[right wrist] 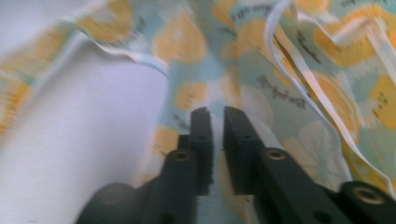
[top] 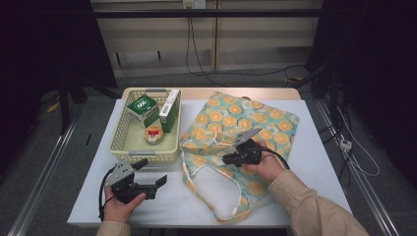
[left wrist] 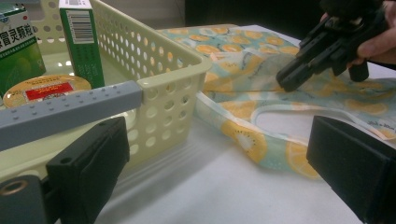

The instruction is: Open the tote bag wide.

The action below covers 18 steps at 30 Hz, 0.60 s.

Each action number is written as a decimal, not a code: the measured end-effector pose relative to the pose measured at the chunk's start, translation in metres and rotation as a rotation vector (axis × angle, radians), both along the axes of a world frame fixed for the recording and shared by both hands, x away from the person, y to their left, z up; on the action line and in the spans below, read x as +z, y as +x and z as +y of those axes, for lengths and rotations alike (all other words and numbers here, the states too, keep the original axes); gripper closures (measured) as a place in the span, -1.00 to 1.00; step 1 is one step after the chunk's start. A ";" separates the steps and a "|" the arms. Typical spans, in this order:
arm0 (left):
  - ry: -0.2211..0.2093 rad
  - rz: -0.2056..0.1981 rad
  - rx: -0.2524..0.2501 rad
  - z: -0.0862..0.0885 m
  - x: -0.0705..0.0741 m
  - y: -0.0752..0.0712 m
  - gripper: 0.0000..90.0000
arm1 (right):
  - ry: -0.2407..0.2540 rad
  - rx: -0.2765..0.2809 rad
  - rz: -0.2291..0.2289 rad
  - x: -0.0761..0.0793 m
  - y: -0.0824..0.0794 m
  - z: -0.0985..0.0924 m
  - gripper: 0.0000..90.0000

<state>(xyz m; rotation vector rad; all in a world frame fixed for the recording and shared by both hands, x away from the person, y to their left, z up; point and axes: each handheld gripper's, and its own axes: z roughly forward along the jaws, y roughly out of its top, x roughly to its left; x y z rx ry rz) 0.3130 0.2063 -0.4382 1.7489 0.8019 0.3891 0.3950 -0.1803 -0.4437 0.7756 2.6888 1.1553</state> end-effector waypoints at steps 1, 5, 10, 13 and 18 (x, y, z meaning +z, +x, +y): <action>0.002 0.000 -0.001 0.000 0.000 0.000 -0.88 | -0.011 -0.019 -0.009 -0.003 0.000 -0.001 0.69; 0.002 0.002 -0.001 0.000 0.000 0.000 -0.88 | -0.041 -0.067 -0.052 -0.007 0.004 -0.007 0.49; 0.002 0.001 -0.002 -0.001 0.000 0.000 -0.88 | -0.070 -0.147 -0.081 -0.009 0.012 -0.016 0.20; 0.004 0.002 0.000 -0.001 0.000 0.000 -0.88 | -0.033 -0.172 -0.054 -0.013 0.016 -0.021 0.39; 0.008 0.000 -0.002 -0.001 0.000 0.000 -0.88 | -0.016 -0.190 -0.034 -0.013 0.020 -0.025 0.92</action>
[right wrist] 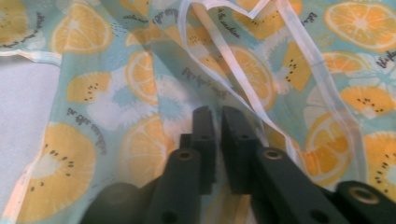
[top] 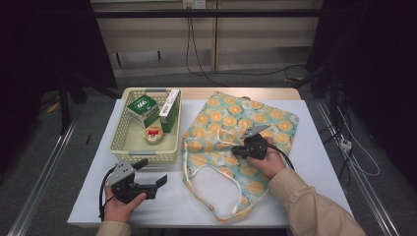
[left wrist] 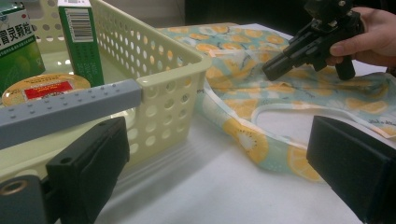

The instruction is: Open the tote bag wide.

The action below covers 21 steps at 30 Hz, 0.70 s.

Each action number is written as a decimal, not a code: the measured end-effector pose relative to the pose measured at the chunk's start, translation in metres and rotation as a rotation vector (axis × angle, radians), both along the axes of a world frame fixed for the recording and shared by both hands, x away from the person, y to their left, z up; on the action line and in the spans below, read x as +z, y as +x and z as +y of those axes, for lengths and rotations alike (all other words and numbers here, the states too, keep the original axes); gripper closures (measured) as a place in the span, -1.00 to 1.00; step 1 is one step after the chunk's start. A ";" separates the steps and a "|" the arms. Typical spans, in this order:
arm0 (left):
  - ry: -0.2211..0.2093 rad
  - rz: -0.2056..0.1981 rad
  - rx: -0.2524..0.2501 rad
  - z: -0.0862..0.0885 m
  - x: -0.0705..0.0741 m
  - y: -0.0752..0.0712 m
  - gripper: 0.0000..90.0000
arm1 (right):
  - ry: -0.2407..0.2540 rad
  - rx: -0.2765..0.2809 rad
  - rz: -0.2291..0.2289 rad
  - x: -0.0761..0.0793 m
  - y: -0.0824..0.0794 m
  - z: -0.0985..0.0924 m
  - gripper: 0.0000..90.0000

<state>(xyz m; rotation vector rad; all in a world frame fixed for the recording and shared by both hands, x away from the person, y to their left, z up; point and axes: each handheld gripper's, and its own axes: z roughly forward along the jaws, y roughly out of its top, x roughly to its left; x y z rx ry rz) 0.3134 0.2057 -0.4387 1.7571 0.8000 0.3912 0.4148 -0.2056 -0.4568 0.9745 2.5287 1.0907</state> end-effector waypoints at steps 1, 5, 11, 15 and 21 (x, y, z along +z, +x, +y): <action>-0.003 0.001 0.001 0.000 0.000 0.000 -0.88 | -0.004 0.005 -0.006 0.000 0.000 0.000 0.97; -0.008 -0.001 0.002 0.001 0.000 0.000 -0.88 | 0.003 0.013 0.000 0.003 -0.001 -0.001 1.00; -0.008 0.000 0.003 0.000 0.001 0.000 -0.88 | 0.072 0.074 0.044 0.014 -0.011 0.006 1.00; -0.008 0.000 0.002 0.000 0.001 -0.001 -0.88 | 0.097 0.087 0.020 0.028 -0.014 0.006 1.00; -0.005 0.000 0.000 0.000 0.000 0.000 -0.88 | 0.109 -0.044 -0.046 0.039 0.009 -0.022 1.00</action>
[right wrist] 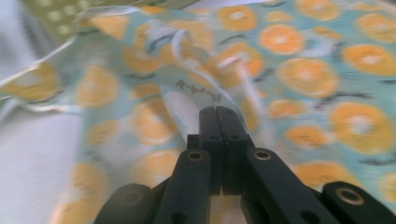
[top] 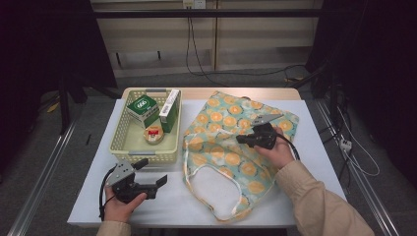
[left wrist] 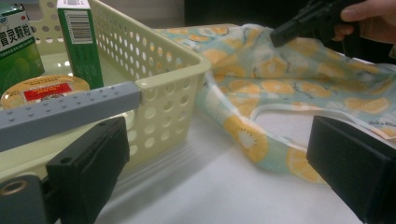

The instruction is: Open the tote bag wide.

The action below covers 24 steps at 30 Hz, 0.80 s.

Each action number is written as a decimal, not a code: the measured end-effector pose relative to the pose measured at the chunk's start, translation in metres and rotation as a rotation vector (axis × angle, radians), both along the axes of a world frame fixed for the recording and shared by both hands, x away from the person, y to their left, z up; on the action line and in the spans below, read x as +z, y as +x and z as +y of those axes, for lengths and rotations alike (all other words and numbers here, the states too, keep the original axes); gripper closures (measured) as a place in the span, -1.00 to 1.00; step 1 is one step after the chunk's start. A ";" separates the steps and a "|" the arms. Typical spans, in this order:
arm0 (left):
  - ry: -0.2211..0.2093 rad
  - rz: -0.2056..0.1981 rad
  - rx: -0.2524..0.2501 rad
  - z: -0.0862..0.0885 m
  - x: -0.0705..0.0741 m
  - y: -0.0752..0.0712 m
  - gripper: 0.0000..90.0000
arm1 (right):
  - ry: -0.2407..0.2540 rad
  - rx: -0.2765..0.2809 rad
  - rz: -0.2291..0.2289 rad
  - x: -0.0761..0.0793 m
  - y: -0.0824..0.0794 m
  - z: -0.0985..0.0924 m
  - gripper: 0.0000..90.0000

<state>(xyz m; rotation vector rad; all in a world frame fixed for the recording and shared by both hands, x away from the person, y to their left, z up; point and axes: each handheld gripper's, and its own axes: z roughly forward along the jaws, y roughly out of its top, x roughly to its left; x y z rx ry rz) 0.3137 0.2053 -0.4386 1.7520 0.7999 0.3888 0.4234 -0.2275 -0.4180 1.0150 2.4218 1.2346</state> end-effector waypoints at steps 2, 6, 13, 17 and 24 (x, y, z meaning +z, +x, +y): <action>-0.002 0.002 0.002 0.000 0.000 0.000 -0.88 | -0.011 -0.047 -0.020 -0.001 0.008 -0.009 1.00; -0.002 0.003 0.001 0.000 0.000 0.001 -0.88 | -0.016 -0.123 -0.006 -0.014 0.022 -0.021 1.00; 0.002 0.004 -0.001 0.000 -0.001 0.002 -0.88 | -0.035 -0.122 0.011 -0.029 0.026 -0.016 1.00; 0.002 0.003 -0.001 0.000 -0.001 0.001 -0.88 | -0.051 -0.107 0.023 -0.037 0.024 -0.010 0.94; 0.005 0.003 0.000 0.000 -0.001 0.001 -0.88 | -0.036 -0.083 0.060 -0.044 0.019 -0.005 0.70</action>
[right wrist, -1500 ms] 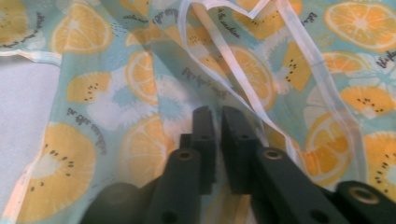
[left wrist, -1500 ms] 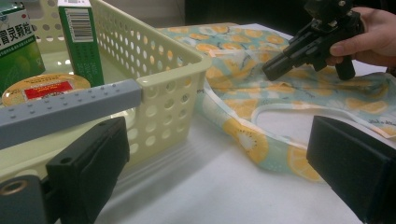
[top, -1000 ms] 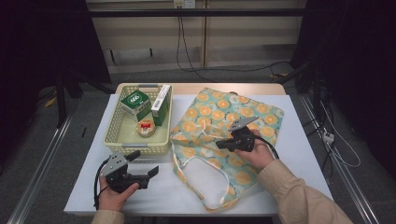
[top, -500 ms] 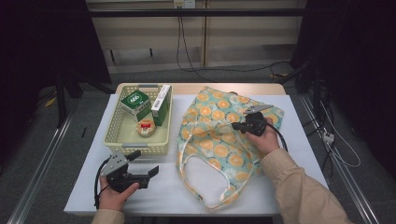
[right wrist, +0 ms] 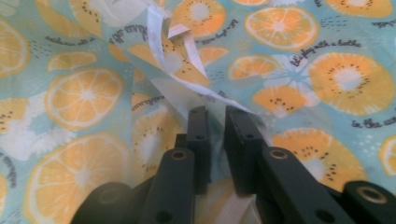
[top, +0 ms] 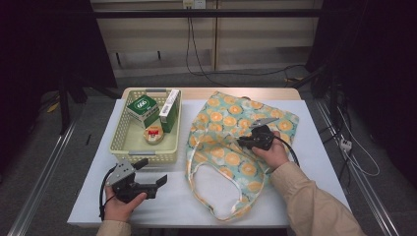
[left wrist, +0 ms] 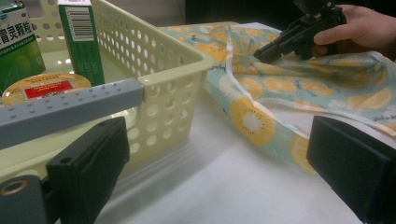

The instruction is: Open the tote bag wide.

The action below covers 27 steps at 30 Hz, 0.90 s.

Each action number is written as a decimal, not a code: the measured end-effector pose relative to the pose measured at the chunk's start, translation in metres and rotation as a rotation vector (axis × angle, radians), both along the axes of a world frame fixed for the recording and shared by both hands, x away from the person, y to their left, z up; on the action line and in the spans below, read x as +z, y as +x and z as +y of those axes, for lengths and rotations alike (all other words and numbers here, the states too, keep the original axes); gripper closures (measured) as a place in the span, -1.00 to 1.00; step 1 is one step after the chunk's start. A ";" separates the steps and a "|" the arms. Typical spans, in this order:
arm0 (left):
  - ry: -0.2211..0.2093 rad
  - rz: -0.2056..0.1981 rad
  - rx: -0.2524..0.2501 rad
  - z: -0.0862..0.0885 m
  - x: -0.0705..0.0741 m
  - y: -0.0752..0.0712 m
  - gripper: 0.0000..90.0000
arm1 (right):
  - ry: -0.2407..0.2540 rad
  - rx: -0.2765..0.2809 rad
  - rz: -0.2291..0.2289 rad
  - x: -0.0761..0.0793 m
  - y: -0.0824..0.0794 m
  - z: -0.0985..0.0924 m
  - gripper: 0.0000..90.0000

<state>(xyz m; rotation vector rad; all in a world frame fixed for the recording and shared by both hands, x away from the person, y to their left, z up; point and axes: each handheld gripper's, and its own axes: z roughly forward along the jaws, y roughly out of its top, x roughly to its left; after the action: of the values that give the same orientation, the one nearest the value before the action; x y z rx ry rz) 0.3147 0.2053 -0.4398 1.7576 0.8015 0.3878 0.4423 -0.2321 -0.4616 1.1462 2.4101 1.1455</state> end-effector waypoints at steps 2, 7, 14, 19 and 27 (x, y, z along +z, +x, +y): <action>0.002 0.001 0.000 -0.001 0.000 0.000 -0.88 | 0.010 -0.001 0.014 0.000 0.000 0.000 0.59; 0.006 0.002 -0.003 -0.002 0.000 0.000 -0.88 | 0.067 0.020 0.080 0.002 -0.002 0.004 0.11; 0.006 0.003 -0.007 -0.003 0.000 0.001 -0.88 | 0.028 0.077 0.068 0.003 -0.008 0.015 -0.35; 0.005 0.003 -0.006 -0.002 0.000 0.000 -0.88 | -0.115 0.117 -0.005 0.003 -0.016 0.028 -0.40; -0.003 -0.002 -0.007 -0.002 0.001 -0.001 -0.88 | -0.096 0.081 -0.034 0.003 -0.012 0.015 0.37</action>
<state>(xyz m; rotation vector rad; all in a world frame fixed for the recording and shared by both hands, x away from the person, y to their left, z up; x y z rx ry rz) 0.3140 0.2029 -0.4390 1.7569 0.7943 0.3838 0.4304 -0.2172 -0.4586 1.0007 2.4764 1.0513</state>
